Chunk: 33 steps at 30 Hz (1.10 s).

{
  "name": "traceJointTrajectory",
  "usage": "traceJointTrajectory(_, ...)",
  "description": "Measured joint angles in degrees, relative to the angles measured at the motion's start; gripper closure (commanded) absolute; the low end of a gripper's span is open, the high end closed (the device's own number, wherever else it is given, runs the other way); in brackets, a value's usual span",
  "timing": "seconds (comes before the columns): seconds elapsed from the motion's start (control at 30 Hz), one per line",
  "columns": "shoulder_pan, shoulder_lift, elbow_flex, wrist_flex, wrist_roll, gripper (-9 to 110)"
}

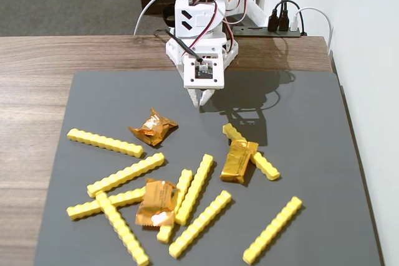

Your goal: Grab a fry

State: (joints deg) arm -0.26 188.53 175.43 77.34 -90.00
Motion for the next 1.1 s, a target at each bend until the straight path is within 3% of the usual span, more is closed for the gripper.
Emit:
traceJointTrajectory(0.7, -2.4, -0.9, 0.1, -0.9, -1.1, 101)
traceJointTrajectory(1.1, -2.7, -20.6, -13.0, -4.6, -1.3, 101)
